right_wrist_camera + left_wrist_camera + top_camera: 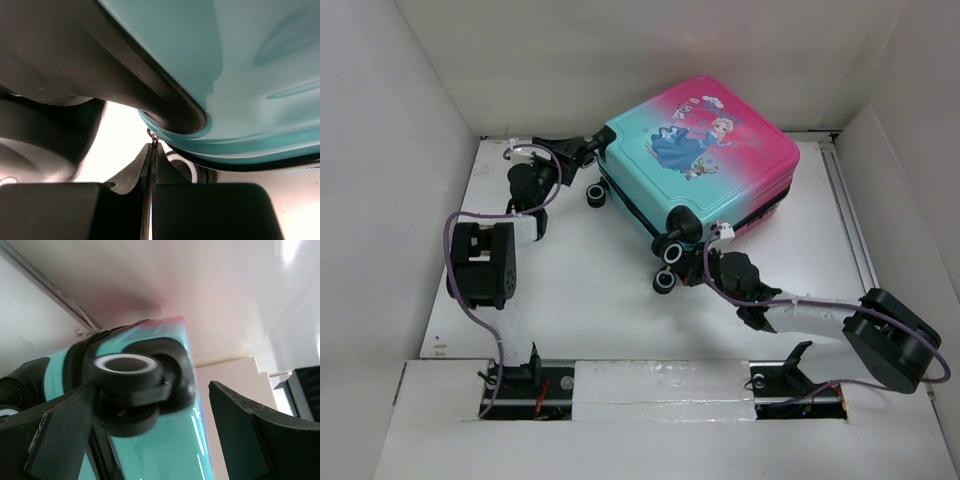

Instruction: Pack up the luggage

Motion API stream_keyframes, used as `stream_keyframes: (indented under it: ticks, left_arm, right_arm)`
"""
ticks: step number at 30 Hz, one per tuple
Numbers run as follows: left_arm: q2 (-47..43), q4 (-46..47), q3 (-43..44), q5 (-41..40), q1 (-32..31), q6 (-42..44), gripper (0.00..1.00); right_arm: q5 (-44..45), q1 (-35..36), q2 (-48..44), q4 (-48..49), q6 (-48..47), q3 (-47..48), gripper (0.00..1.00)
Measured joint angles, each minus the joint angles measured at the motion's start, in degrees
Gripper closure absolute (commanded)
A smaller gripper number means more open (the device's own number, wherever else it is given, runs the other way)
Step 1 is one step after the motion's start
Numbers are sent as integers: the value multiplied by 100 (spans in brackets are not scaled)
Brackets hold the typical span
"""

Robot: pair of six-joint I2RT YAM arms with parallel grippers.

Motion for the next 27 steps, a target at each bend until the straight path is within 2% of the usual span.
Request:
stream_keyframes:
  ticks: [9,14,19,20,24,26,27]
  left_arm:
    - [710,44,376,72,0,-350,18]
    - [863,44,772,66,-28,-400,32]
    - [1067,26,990,55,-63,-437,40]
    - [1093,22,992,37,-74,-455,47]
    - [1161,59,1016,-85,-103,-535,62]
    - [1180,48,1043,-105,-114,-542,79]
    - [1202,52,1058,-98,-114,-546,93]
  right_arm:
    - [-31,0,15,-11,-39,46,100]
    - [-37,0,15,-24,-39,48,100]
    - [-35,0,15,-26,-39,48,100]
    - [-35,0,13,-26,-39,48,100]
    - [-35,0,-11,-66,-42,48,100]
    - [-33,0,-55,-103,-42,48,100]
    - [-33,0,-66,-122,-39,48,100]
